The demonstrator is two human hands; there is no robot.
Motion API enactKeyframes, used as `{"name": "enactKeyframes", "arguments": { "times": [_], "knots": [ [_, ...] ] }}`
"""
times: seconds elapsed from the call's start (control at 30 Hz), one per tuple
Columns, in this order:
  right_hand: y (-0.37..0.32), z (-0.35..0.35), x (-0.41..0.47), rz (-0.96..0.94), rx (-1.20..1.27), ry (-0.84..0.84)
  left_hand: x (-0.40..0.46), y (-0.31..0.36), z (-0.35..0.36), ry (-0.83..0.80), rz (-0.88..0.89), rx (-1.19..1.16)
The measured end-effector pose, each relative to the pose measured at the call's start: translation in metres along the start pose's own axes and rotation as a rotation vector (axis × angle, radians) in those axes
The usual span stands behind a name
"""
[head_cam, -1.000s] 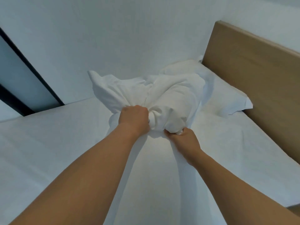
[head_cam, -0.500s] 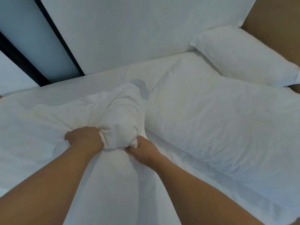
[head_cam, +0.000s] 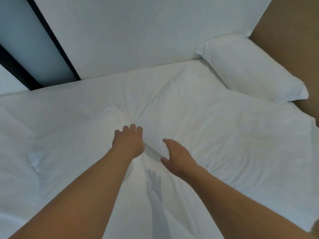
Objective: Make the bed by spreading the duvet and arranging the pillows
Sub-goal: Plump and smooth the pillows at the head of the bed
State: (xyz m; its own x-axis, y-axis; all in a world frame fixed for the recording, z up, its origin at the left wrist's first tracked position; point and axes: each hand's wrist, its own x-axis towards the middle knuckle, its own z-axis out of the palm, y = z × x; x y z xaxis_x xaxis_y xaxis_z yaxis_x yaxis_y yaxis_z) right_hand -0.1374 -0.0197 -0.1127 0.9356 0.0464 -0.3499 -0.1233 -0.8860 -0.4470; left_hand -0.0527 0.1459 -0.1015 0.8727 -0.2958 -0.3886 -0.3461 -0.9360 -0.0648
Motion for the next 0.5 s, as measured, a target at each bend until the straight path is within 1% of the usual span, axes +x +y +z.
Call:
{"name": "enactKeyframes", "arguments": {
  "times": [0.07, 0.17, 0.33, 0.4, 0.5],
  "knots": [
    [0.034, -0.044, -0.008, 0.030, -0.046, 0.065, 0.012, 0.048, -0.034, 0.106, 0.090, 0.003],
    [0.096, -0.099, -0.031, 0.100, -0.080, 0.092, 0.028, 0.129, -0.076, 0.206, 0.193, 0.029],
    [0.215, -0.176, -0.075, 0.221, -0.076, 0.172, 0.046, 0.264, -0.127, 0.275, 0.282, 0.062],
    [0.257, -0.204, -0.087, 0.264, -0.065, 0.199, 0.053, 0.305, -0.143, 0.283, 0.311, 0.080],
    [0.308, -0.240, -0.093, 0.309, -0.047, 0.211, 0.067, 0.346, -0.165, 0.276, 0.304, 0.078]
  ]
}}
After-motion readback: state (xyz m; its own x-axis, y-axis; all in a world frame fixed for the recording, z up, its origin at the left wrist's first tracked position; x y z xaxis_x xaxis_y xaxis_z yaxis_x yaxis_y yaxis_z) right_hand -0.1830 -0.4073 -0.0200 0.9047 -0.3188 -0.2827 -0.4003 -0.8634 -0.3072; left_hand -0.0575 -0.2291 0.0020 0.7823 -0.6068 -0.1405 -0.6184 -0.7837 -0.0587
